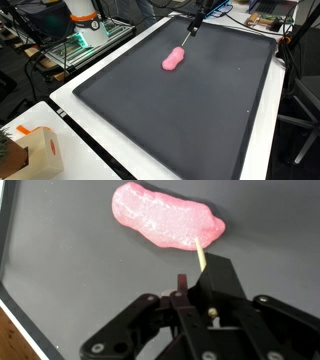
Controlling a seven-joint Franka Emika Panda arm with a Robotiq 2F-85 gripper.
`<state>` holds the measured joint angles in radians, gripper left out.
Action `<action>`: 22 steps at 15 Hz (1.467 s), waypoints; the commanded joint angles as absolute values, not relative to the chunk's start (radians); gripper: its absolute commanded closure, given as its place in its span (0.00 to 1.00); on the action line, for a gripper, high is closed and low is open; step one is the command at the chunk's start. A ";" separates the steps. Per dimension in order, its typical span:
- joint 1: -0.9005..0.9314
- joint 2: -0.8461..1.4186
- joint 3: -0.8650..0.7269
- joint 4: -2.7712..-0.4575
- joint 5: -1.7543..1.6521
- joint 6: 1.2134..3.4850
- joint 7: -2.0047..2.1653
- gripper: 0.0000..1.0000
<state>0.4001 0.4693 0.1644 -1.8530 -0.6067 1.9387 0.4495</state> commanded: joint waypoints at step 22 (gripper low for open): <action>0.223 -0.097 0.172 -2.243 -0.246 2.261 0.090 0.94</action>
